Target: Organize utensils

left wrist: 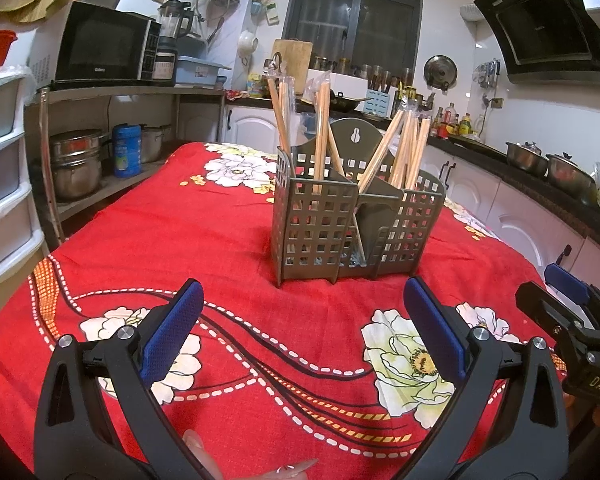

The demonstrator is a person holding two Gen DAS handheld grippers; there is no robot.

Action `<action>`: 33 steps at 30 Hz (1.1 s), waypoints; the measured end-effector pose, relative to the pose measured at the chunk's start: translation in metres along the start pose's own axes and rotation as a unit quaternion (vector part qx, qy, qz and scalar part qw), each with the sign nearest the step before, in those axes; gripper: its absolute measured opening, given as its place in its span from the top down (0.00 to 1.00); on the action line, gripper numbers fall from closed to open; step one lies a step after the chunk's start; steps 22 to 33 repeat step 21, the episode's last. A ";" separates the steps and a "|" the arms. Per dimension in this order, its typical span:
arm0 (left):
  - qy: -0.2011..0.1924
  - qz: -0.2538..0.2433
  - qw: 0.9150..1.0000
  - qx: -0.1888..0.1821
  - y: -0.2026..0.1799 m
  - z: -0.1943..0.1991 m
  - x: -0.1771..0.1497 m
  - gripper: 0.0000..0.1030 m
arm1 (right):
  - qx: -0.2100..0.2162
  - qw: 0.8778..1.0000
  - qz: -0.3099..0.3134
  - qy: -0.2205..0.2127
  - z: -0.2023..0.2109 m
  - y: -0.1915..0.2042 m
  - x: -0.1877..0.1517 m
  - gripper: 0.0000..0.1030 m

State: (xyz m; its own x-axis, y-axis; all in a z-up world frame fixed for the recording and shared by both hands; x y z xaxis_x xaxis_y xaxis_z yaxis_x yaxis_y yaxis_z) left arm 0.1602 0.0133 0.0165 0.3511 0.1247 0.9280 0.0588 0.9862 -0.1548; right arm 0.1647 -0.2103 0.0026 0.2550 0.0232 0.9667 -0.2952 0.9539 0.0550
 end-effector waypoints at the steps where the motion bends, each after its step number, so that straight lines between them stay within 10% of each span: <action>1: 0.000 -0.001 1.000 0.002 -0.001 0.000 0.000 0.10 | 0.000 1.000 0.000 0.000 0.000 0.000 0.000 0.06; 16: 0.033 0.006 0.999 0.028 0.005 -0.007 0.006 0.10 | -0.003 0.999 -0.020 0.026 -0.003 -0.017 0.004 0.06; 21: 0.113 0.012 0.990 0.081 0.059 -0.030 0.026 0.10 | -0.121 0.982 -0.032 0.144 -0.033 -0.087 0.005 0.06; 33: 0.113 0.012 0.990 0.081 0.059 -0.030 0.026 0.10 | -0.121 0.982 -0.032 0.144 -0.033 -0.087 0.005 0.06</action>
Point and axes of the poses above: each gripper's, at about its wrist camera, not at the fingertips, and z roughly against the way its jaws point, y to its left, x to its top, the point moved 1 cm from there along -z, roughly the way its jaws point, and after that the axes turned 5 degrees about -y, right-handed, at the moved point
